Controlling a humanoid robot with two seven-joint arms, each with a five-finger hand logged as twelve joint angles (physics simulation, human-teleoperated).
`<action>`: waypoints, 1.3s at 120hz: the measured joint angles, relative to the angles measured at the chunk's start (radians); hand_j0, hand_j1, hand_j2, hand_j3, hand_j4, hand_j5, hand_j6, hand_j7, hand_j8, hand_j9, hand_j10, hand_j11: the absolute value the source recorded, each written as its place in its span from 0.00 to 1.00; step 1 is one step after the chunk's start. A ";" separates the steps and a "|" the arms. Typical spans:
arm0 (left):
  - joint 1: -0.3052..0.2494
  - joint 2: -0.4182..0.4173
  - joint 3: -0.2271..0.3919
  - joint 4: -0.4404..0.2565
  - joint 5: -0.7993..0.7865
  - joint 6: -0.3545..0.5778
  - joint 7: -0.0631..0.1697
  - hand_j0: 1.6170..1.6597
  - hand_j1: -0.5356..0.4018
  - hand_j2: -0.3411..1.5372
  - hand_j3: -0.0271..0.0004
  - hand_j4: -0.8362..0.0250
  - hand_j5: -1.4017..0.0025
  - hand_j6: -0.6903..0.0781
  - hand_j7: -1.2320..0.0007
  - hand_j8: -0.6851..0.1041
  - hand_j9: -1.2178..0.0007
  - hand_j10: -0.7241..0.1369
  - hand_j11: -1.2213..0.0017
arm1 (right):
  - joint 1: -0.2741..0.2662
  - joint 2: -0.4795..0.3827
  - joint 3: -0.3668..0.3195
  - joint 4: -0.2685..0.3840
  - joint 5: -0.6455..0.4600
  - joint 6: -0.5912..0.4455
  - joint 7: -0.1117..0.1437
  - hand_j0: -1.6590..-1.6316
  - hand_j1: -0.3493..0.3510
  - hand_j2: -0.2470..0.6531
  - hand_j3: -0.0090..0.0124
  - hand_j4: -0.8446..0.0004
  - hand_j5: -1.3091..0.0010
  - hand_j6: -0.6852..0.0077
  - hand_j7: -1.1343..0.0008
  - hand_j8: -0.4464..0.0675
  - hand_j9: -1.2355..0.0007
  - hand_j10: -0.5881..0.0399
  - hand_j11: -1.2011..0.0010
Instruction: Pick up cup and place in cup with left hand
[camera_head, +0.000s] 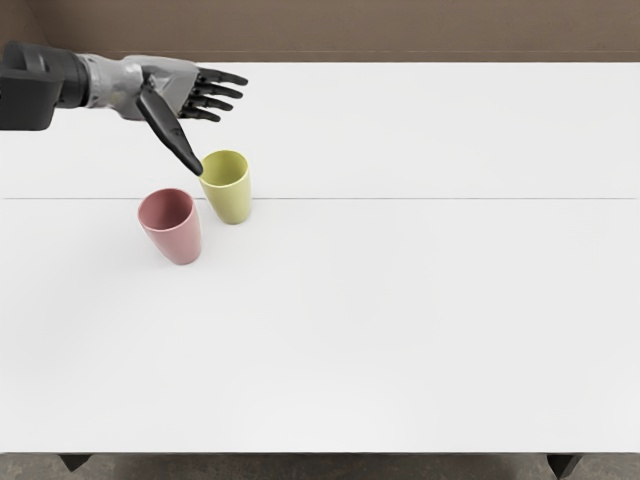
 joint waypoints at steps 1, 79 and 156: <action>-0.004 -0.004 0.001 0.000 0.002 0.000 0.000 0.96 0.92 0.18 0.99 0.95 0.98 0.87 0.98 0.84 0.98 0.82 0.98 | 0.000 0.000 0.000 0.000 0.000 0.000 0.000 0.04 0.00 0.27 0.42 1.00 1.00 0.99 1.00 0.87 1.00 0.94 1.00; -0.133 -0.107 0.159 -0.036 0.120 0.000 0.002 0.96 0.92 0.18 0.99 0.95 0.98 0.87 0.98 0.84 0.98 0.82 0.98 | 0.000 0.000 0.000 0.000 0.000 0.000 0.000 0.04 0.00 0.27 0.42 1.00 1.00 0.99 1.00 0.87 1.00 0.94 1.00; -0.186 -0.153 0.331 -0.075 0.303 0.212 0.001 0.96 0.92 0.18 0.99 0.95 0.98 0.87 0.98 0.84 0.98 0.82 0.98 | 0.000 0.000 0.000 0.000 0.000 0.000 0.000 0.04 0.00 0.27 0.42 1.00 1.00 0.99 1.00 0.87 1.00 0.94 1.00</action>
